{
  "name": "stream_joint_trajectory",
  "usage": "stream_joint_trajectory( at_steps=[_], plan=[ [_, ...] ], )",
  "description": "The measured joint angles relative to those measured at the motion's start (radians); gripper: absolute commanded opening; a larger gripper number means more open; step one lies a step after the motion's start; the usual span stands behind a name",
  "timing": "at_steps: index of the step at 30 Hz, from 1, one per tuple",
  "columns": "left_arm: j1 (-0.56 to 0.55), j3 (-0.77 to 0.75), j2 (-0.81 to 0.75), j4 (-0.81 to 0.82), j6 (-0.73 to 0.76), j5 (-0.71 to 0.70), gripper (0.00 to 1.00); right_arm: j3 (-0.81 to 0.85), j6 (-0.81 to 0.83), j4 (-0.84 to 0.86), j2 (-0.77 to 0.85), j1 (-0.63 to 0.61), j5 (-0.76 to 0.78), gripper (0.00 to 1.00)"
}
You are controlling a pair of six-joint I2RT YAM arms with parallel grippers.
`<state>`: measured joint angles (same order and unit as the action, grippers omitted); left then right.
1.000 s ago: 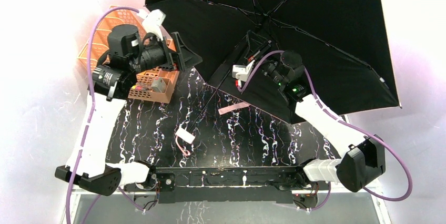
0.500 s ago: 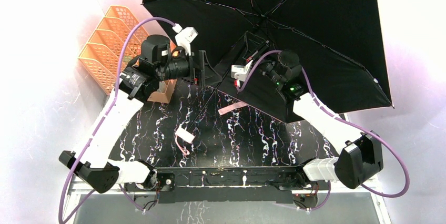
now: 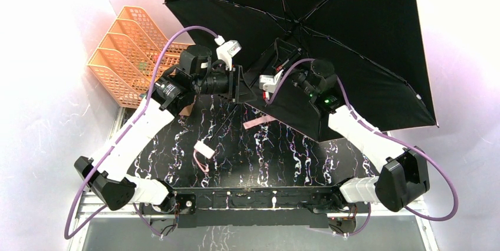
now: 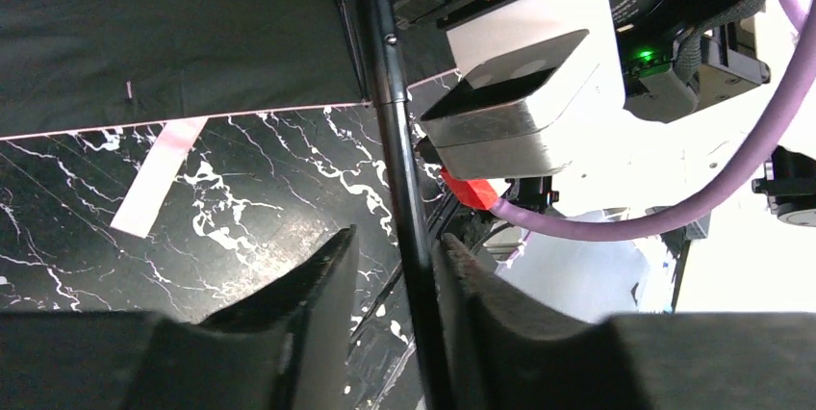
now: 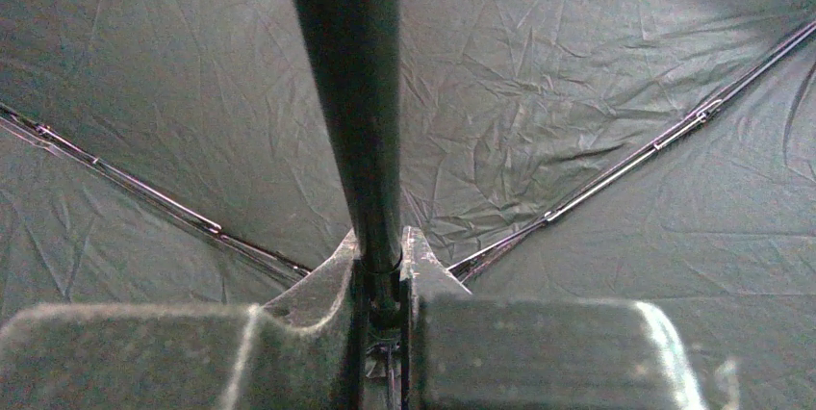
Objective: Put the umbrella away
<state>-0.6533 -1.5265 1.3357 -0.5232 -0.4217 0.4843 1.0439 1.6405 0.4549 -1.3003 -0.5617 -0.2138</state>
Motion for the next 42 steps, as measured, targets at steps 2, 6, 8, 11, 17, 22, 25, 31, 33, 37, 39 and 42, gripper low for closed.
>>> stream_joint_trajectory(
  at_steps=[2, 6, 8, 11, 17, 22, 25, 31, 33, 37, 39, 42],
  plan=[
    [-0.002, 0.000, 0.000, 0.000, 0.001, -0.004, 0.13, -0.009, 0.001, 0.002, 0.001, 0.002, 0.003, 0.30],
    [-0.003, 0.002, 0.000, -0.002, -0.010, -0.023, 0.00, -0.013, -0.002, -0.003, 0.011, 0.002, -0.002, 0.55],
    [-0.003, 0.011, 0.000, 0.006, -0.004, -0.030, 0.00, -0.013, -0.004, -0.005, 0.026, 0.002, -0.007, 0.63],
    [-0.003, 0.030, -0.007, 0.022, -0.001, -0.042, 0.00, -0.013, -0.006, -0.012, 0.060, 0.002, -0.016, 0.68],
    [-0.005, 0.109, -0.068, 0.066, -0.002, -0.086, 0.00, -0.098, -0.156, -0.026, 0.170, 0.002, -0.056, 0.71],
    [-0.004, 0.169, -0.114, 0.097, -0.015, -0.135, 0.00, -0.221, -0.525, 0.022, 0.293, 0.000, -0.087, 0.72],
    [-0.005, 0.201, -0.122, 0.124, -0.025, -0.155, 0.00, -0.280, -0.795, 0.045, 0.361, 0.000, -0.075, 0.72],
    [-0.005, 0.258, -0.127, 0.176, -0.030, -0.173, 0.00, -0.286, -1.424, -0.002, 0.426, -0.001, 0.048, 0.72],
    [-0.005, 0.283, -0.136, 0.193, -0.032, -0.174, 0.00, -0.259, -1.641, -0.053, 0.413, -0.001, 0.096, 0.70],
    [-0.006, 0.316, -0.152, 0.217, -0.037, -0.174, 0.00, -0.194, -2.035, -0.149, 0.339, 0.000, 0.176, 0.70],
    [-0.007, 0.322, -0.153, 0.227, -0.044, -0.174, 0.00, -0.191, -2.190, -0.165, 0.303, 0.000, 0.190, 0.70],
    [-0.007, 0.327, -0.152, 0.237, -0.053, -0.174, 0.00, -0.192, -2.372, -0.154, 0.256, -0.001, 0.196, 0.70]
  ],
)
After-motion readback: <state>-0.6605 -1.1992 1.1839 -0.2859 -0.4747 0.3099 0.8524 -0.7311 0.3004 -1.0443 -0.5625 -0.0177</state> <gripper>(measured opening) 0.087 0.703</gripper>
